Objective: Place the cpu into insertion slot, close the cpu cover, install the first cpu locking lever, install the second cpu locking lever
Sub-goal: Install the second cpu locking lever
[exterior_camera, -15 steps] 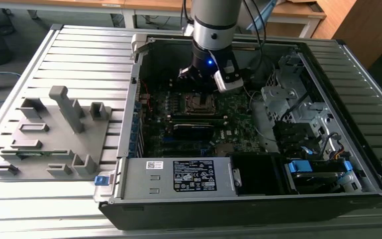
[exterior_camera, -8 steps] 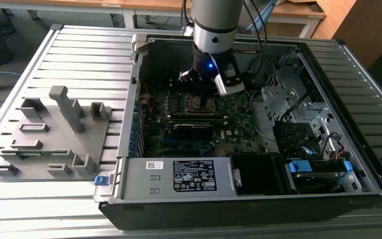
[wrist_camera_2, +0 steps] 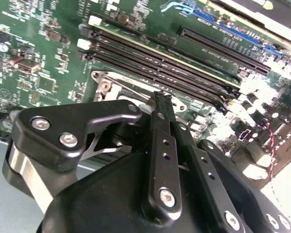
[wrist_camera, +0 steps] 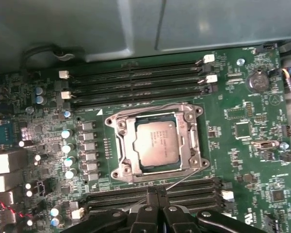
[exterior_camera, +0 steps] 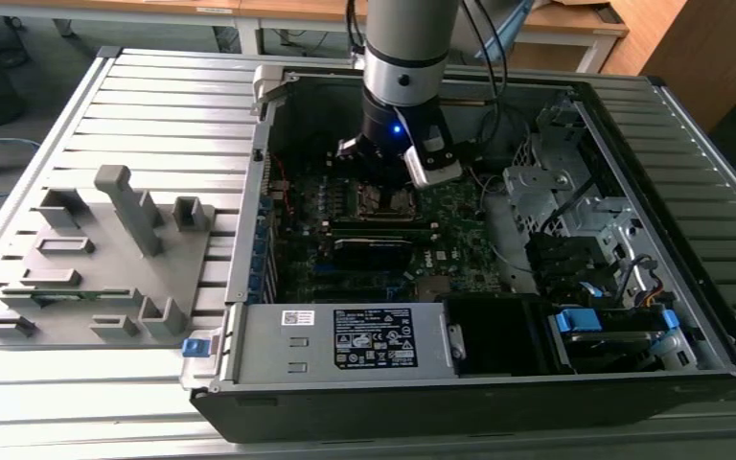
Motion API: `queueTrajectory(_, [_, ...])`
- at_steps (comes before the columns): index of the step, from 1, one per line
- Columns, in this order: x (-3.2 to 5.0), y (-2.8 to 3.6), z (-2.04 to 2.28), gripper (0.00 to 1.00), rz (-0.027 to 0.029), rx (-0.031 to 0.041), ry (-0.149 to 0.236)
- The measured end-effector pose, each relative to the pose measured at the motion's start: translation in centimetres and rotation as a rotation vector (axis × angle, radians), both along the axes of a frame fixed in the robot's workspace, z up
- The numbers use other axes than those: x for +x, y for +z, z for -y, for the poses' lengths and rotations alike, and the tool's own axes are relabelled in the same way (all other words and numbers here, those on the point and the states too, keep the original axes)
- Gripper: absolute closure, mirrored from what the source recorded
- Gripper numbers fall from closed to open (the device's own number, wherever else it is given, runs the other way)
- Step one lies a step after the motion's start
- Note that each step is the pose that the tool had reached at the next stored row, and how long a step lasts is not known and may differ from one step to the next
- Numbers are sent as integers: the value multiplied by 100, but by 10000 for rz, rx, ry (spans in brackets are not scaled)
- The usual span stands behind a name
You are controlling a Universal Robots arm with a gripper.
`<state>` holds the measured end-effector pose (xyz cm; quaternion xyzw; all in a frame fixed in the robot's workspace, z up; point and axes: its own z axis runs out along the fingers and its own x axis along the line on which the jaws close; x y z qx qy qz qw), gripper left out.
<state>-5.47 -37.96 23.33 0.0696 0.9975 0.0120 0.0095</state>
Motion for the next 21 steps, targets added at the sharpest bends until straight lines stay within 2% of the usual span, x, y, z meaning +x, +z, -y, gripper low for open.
queueTrajectory(4, [-41, -49, 8, 89, 0, 7, 0])
queueTrajectory(9, [-50, -133, 27, 89, 1, 14, 0])
queueTrajectory(16, [-56, -140, 28, 89, 3, 14, 1])
queueTrajectory(21, [-140, -167, 27, 89, 2, 13, 0])
